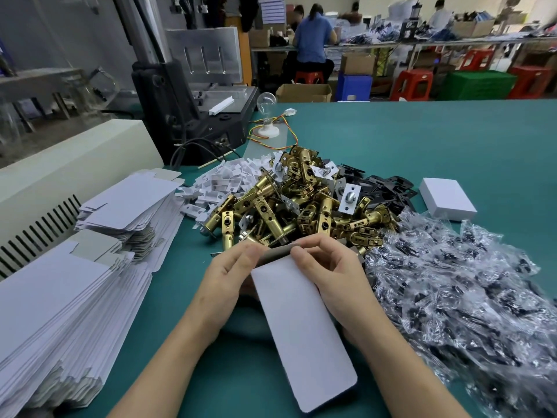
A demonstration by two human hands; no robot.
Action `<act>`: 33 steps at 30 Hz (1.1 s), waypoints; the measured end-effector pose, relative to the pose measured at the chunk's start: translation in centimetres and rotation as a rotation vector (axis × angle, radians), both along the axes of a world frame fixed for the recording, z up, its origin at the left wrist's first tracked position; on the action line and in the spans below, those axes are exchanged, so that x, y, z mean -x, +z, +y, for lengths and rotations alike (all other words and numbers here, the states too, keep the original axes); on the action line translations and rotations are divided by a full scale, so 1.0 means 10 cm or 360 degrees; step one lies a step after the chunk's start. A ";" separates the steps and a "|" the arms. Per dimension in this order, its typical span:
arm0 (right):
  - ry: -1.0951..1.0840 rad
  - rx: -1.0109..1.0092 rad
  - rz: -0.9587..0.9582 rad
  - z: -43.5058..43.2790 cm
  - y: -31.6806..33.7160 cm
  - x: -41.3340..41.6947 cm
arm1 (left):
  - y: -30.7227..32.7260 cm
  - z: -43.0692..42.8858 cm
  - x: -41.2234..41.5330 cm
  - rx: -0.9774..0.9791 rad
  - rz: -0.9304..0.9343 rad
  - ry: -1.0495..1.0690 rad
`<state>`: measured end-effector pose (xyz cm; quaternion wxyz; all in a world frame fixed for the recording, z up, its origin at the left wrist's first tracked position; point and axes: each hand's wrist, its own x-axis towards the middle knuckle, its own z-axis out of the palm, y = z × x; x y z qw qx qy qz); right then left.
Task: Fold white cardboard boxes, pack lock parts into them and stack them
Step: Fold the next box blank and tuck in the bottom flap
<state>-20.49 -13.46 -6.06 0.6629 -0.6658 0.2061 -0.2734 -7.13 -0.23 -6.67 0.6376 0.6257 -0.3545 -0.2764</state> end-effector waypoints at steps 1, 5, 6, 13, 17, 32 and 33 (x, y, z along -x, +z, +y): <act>0.0003 0.0016 0.0008 0.00 -0.01 0.00 | 0.00 0.00 0.00 -0.0026 0.0058 -0.0018; 0.0005 0.0127 0.0047 0.00 -0.02 0.01 | 0.00 0.00 -0.04 -0.0152 0.0158 -0.0098; 0.0003 0.0152 0.0052 0.00 -0.02 0.00 | 0.00 0.00 -0.04 -0.0163 0.0159 -0.0099; 0.0032 0.0089 0.0061 -0.02 -0.05 0.01 | 0.01 0.03 -0.05 -0.0124 0.0248 -0.0109; 0.0094 0.0031 0.0093 -0.01 -0.07 0.01 | 0.02 0.03 -0.06 -0.0083 0.0356 -0.0087; 0.0101 0.0145 0.0057 -0.03 -0.08 0.01 | 0.04 0.03 -0.08 -0.0049 0.0315 -0.0093; 0.0102 0.0154 0.0064 -0.03 -0.08 0.01 | 0.03 0.02 -0.08 -0.0058 0.0304 -0.0098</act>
